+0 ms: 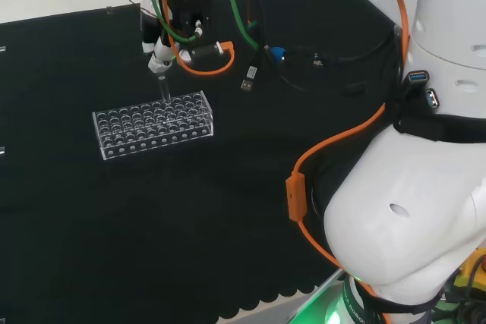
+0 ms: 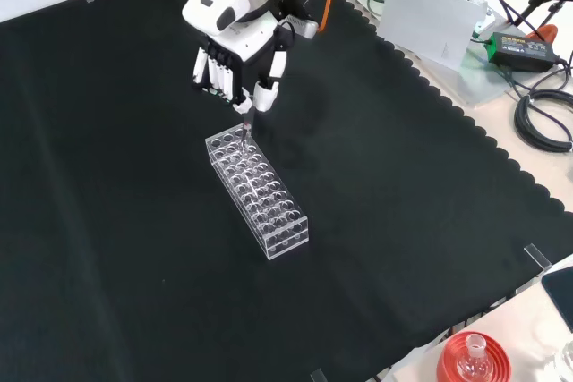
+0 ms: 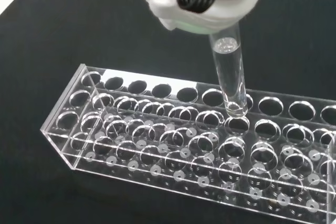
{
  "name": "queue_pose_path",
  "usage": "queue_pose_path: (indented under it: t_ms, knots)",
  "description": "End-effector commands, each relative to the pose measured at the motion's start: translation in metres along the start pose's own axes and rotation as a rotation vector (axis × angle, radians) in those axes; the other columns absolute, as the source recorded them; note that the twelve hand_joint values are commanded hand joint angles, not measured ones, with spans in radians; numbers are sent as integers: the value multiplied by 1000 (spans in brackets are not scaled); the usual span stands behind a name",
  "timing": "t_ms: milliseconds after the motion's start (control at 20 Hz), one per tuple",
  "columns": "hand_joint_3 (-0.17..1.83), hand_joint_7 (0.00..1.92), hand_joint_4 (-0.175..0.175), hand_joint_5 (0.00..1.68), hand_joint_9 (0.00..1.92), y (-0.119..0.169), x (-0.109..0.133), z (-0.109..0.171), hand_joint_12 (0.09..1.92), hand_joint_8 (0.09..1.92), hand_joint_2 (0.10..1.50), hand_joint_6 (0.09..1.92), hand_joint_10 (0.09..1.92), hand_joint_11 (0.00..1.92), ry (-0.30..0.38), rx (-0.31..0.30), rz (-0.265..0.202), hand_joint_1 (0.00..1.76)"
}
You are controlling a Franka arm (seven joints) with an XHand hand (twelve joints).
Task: Pick up the test tube.
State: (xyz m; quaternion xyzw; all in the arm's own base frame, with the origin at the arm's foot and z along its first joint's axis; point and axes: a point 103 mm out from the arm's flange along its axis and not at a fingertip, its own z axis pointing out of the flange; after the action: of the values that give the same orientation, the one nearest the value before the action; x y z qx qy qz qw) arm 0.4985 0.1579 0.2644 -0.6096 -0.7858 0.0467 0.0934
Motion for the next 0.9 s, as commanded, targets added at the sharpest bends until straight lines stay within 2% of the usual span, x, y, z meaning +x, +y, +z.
queue_pose_path:
  t_ms: [50, 450, 900]
  knots:
    - [60, 1341, -175, 1174, 1141, -24, -7, -42, 1243, 679, 966, 668, 538, 738, 20, -35, 2, 1408]
    - [54, 1345, -175, 1179, 1147, -54, -9, -92, 1240, 671, 967, 659, 527, 741, 7, -105, -9, 1409]
    - [50, 1348, -175, 1183, 1151, -70, -16, -102, 1239, 664, 968, 653, 520, 746, 3, -112, 9, 1409]
